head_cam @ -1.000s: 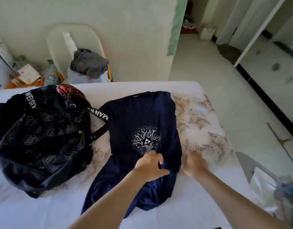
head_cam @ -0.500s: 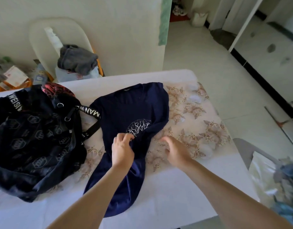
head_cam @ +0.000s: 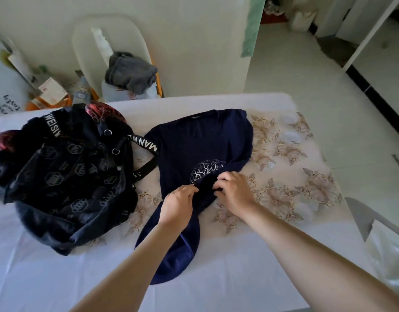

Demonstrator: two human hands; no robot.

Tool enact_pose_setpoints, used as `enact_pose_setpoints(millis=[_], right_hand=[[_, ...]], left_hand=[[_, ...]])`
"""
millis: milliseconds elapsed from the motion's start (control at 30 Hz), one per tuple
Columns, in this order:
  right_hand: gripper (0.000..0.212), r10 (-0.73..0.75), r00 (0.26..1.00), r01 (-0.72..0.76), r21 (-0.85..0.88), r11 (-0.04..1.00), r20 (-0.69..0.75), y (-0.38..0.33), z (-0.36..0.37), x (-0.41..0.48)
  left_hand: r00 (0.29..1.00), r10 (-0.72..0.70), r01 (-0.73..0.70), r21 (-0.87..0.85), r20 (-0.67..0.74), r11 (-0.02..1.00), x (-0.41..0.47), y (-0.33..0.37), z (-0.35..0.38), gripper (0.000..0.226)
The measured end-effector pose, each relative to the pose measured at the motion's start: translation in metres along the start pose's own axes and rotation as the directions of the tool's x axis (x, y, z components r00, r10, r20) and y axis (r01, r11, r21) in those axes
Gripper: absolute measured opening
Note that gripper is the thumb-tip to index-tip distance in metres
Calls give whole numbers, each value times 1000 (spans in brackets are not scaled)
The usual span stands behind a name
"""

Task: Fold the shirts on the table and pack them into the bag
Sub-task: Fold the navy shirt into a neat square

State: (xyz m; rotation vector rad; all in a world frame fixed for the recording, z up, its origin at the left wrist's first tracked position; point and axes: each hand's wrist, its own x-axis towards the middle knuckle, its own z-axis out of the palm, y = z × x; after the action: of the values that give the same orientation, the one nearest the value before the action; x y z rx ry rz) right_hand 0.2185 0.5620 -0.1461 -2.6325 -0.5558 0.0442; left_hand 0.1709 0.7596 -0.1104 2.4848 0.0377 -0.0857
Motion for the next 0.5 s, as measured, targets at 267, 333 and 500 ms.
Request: enact_pose_setpoints(millis=[267, 333, 500], right_hand=[[41, -48, 985, 68, -118, 991, 164, 20, -81, -35], [50, 58, 931, 31, -236, 971, 360, 32, -94, -53], [23, 324, 720, -264, -190, 946, 614, 49, -107, -68]], left_hand=[[703, 80, 479, -554, 707, 680, 7, 54, -36, 25], [435, 120, 427, -322, 892, 845, 2, 70, -25, 31], [566, 86, -20, -90, 820, 996, 5, 102, 7, 36]])
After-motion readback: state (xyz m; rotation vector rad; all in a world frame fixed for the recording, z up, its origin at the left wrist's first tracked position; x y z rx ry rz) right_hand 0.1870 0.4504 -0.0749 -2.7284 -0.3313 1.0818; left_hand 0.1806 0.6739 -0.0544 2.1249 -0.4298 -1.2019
